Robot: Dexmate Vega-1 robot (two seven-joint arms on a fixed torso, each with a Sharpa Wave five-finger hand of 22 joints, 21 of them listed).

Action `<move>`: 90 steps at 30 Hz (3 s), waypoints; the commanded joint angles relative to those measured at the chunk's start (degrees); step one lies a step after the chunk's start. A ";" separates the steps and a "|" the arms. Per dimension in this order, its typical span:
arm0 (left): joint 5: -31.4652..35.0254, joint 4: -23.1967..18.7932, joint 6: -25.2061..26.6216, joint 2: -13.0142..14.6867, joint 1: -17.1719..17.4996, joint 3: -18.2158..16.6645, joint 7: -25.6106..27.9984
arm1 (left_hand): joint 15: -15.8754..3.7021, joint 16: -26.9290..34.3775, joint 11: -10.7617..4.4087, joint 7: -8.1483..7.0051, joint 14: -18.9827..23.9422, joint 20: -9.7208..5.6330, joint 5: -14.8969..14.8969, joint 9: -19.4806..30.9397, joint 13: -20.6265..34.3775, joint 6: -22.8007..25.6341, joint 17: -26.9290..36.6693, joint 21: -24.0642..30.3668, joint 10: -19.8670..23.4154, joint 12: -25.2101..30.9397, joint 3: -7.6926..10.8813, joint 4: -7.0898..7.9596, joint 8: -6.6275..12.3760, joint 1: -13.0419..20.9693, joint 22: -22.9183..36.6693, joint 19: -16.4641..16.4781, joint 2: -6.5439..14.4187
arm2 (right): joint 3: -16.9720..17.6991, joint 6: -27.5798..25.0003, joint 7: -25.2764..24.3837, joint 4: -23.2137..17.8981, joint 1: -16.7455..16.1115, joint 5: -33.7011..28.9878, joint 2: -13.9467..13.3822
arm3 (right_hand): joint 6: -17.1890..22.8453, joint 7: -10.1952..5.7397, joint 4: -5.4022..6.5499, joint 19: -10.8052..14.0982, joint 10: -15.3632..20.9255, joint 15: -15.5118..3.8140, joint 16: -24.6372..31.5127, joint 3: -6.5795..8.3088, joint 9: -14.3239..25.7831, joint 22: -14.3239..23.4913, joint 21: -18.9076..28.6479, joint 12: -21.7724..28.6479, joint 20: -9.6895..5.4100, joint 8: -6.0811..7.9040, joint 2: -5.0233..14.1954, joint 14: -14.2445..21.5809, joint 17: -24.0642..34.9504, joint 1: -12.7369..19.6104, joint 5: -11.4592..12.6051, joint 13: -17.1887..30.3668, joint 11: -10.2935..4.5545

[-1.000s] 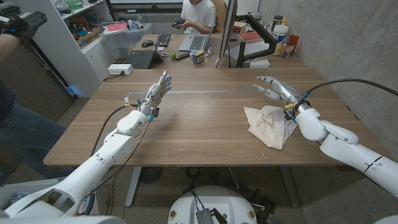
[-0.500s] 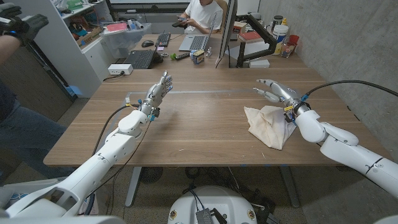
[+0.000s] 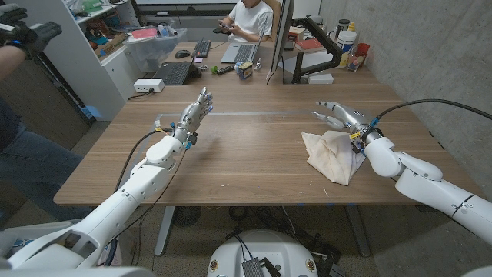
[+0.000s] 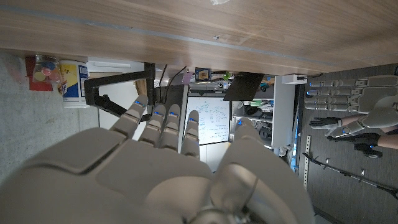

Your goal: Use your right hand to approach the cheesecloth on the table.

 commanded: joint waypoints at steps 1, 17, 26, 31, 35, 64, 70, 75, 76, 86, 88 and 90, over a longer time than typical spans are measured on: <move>-0.08 1.14 -0.24 -0.33 -0.79 0.28 -0.82 | 0.03 -0.09 -0.07 -0.08 0.05 0.50 -0.38 0.30 0.28 0.43 0.15 0.23 0.02 -0.23 -0.44 0.01 0.08 0.26 0.20 -0.02 0.35 | -0.78 -2.30 0.49 -0.81 -0.17 -0.95 -0.63 | 0.18 -0.41 -0.20 -0.17 -0.20 -0.25 0.04 0.21 0.26 0.33 -0.13 -0.16 0.30 -0.20 0.01 -0.31 0.13 -0.04 0.02 0.31 0.14; 0.01 1.29 0.14 -0.36 -1.32 0.52 -1.05 | 0.09 -0.03 -0.22 -0.03 0.08 0.47 -0.48 0.30 0.29 0.46 0.15 0.25 0.09 -0.20 -0.57 0.00 0.03 0.43 0.21 -0.04 0.50 | -1.40 -4.52 0.11 -1.08 -0.68 -1.86 -1.18 | 0.15 -0.45 -0.25 -0.42 -0.34 -0.31 0.11 0.21 0.27 0.36 -0.02 -0.13 0.51 -0.17 0.02 -0.38 0.13 -0.06 0.02 0.31 -0.08; 0.24 0.92 0.40 -0.17 -1.33 0.56 -0.79 | 0.06 -0.02 -0.24 -0.06 0.08 0.50 -0.53 0.31 0.29 0.48 0.15 0.25 0.10 -0.19 -0.65 0.00 0.01 0.51 0.21 -0.08 0.57 | -1.85 -5.62 -0.28 -1.30 -0.88 -2.69 -1.44 | 0.11 -0.51 -0.27 -0.52 -0.51 -0.30 0.13 0.22 0.27 0.37 0.03 -0.15 0.52 -0.16 0.07 -0.45 0.14 -0.07 0.03 0.32 -0.19; 0.26 0.76 0.70 -0.06 -1.35 0.59 -0.72 | 0.10 -0.01 -0.22 -0.01 0.09 0.46 -0.56 0.31 0.29 0.52 0.15 0.27 0.00 -0.23 -0.69 0.00 0.02 0.55 0.21 -0.06 0.60 | -1.88 -6.22 -0.60 -1.45 -1.18 -2.89 -1.58 | 0.13 -0.52 -0.30 -0.53 -0.55 -0.28 0.13 0.24 0.27 0.38 0.07 -0.15 0.54 -0.15 0.08 -0.51 0.13 -0.04 0.04 0.32 -0.14; 0.35 0.79 0.82 -0.07 -1.48 0.68 -0.76 | 0.06 0.00 -0.22 -0.03 0.10 0.41 -0.58 0.31 0.29 0.55 0.15 0.27 0.01 -0.23 -0.73 0.00 0.02 0.58 0.21 -0.06 0.62 | -1.91 -7.00 -0.84 -1.66 -1.49 -3.17 -1.72 | 0.12 -0.48 -0.33 -0.58 -0.58 -0.29 0.13 0.26 0.27 0.39 0.09 -0.14 0.59 -0.14 0.09 -0.55 0.12 -0.01 0.04 0.32 -0.18; 0.09 1.49 2.04 -0.45 -2.46 0.97 -0.72 | 0.09 0.02 -0.30 -0.03 0.10 0.34 -0.75 0.32 0.30 0.49 0.15 0.31 0.06 -0.21 -0.94 0.02 -0.06 0.81 0.22 -0.07 0.87 | -5.30 -10.84 0.62 -2.11 -0.16 -9.49 -2.51 | 0.04 -0.90 -0.54 -0.98 -0.69 -0.68 0.27 0.29 0.27 0.43 0.23 -0.03 0.72 -0.11 0.05 -0.47 0.11 0.10 0.08 0.33 -0.59; 0.10 2.18 2.00 -0.81 -2.91 1.24 -1.09 | 0.18 0.03 -0.29 -0.04 0.11 0.38 -0.78 0.33 0.30 0.49 0.15 0.32 0.14 -0.17 -0.98 0.01 -0.07 0.86 0.22 -0.05 0.92 | -5.75 -10.59 1.44 -1.71 0.23 -9.52 -2.62 | -0.05 -0.95 -0.60 -1.07 -0.82 -0.69 0.29 0.29 0.27 0.44 0.25 -0.05 0.79 -0.14 0.01 -0.45 0.10 0.13 0.09 0.33 -0.54; 0.19 2.76 1.91 -1.04 -3.25 1.39 -1.24 | 0.19 0.03 -0.31 -0.05 0.12 0.37 -0.80 0.33 0.30 0.53 0.15 0.31 0.11 -0.19 -1.01 0.01 -0.06 0.90 0.22 -0.07 0.96 | -5.81 -10.85 1.73 -1.68 0.17 -9.35 -2.64 | -0.05 -0.97 -0.63 -1.15 -0.74 -0.74 0.30 0.29 0.27 0.44 0.26 0.01 0.82 -0.13 0.00 -0.43 0.10 0.13 0.10 0.33 -0.39; 0.17 2.86 1.93 -1.08 -3.32 1.42 -1.31 | 0.16 0.03 -0.14 -0.02 0.12 0.39 -0.81 0.33 0.31 0.55 0.15 0.31 0.09 -0.19 -1.01 0.01 -0.06 0.91 0.22 -0.07 0.97 | -5.84 -10.83 1.86 -1.67 0.17 -9.28 -2.69 | -0.06 -1.00 -0.63 -1.15 -0.71 -0.76 0.31 0.29 0.27 0.44 0.26 0.02 0.83 -0.13 0.00 -0.43 0.10 0.13 0.10 0.33 -0.43; 0.21 3.69 1.82 -1.37 -3.85 1.63 -1.70 | 0.14 0.02 -0.25 0.02 0.09 0.43 -0.87 0.33 0.31 0.53 0.16 0.33 0.04 -0.22 -1.08 0.02 -0.08 0.98 0.22 -0.06 1.05 | -6.27 -11.36 2.40 -1.48 0.35 -9.33 -2.59 | -0.03 -0.98 -0.69 -1.23 -0.70 -0.83 0.36 0.31 0.28 0.45 0.30 0.06 0.91 -0.10 -0.01 -0.32 0.09 0.18 0.11 0.34 -0.41; 0.18 3.90 1.83 -1.41 -3.96 1.66 -1.83 | 0.19 0.04 -0.22 -0.01 0.14 0.39 -0.88 0.33 0.31 0.53 0.16 0.33 0.10 -0.19 -1.10 0.02 -0.08 1.00 0.22 -0.05 1.06 | -6.38 -11.19 2.54 -1.37 0.44 -9.27 -2.62 | -0.05 -1.00 -0.71 -1.24 -0.75 -0.83 0.38 0.30 0.28 0.45 0.31 0.05 0.92 -0.10 -0.02 -0.26 0.09 0.18 0.12 0.34 -0.45; 0.19 4.13 1.78 -1.50 -4.06 1.68 -1.85 | 0.16 0.04 -0.23 -0.03 0.12 0.42 -0.89 0.33 0.31 0.54 0.16 0.32 0.10 -0.19 -1.11 0.02 -0.08 1.01 0.22 -0.09 1.07 | -6.47 -11.26 2.67 -1.32 0.54 -9.25 -2.57 | -0.03 -1.01 -0.72 -1.24 -0.76 -0.88 0.38 0.30 0.28 0.45 0.32 0.05 0.93 -0.09 -0.03 -0.26 0.09 0.18 0.12 0.34 -0.46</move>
